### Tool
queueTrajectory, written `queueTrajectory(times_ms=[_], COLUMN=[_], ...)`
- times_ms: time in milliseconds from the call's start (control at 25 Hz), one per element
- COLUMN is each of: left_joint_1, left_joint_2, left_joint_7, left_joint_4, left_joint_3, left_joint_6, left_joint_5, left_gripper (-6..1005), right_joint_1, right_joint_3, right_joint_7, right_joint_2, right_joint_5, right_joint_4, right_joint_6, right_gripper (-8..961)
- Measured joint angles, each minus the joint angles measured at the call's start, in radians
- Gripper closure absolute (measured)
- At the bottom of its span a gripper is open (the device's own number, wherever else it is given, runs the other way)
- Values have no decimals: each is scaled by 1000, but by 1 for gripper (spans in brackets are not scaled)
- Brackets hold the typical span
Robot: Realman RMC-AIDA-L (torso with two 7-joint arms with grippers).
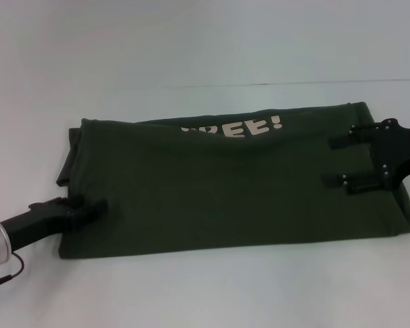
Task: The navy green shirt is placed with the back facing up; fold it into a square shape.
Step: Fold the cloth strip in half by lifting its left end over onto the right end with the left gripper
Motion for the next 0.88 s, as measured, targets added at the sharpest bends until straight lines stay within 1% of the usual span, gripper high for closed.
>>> queueTrajectory(times_ms=[680, 880], left_joint_1=[-14, -9], left_joint_2=[-1, 0], left_joint_7=[-10, -39], left_joint_4=[-13, 21], left_joint_3=[16, 4], left_joint_6=[3, 47], left_joint_5=[9, 5], left_gripper=[353, 353], right_joint_1=[0, 3], right_joint_3=[0, -5], right_joint_7=[-3, 0], right_joint_2=[0, 1], right_joint_5=[0, 0], right_joint_4=[1, 1], right_joint_6=[2, 3], right_gripper=[128, 128])
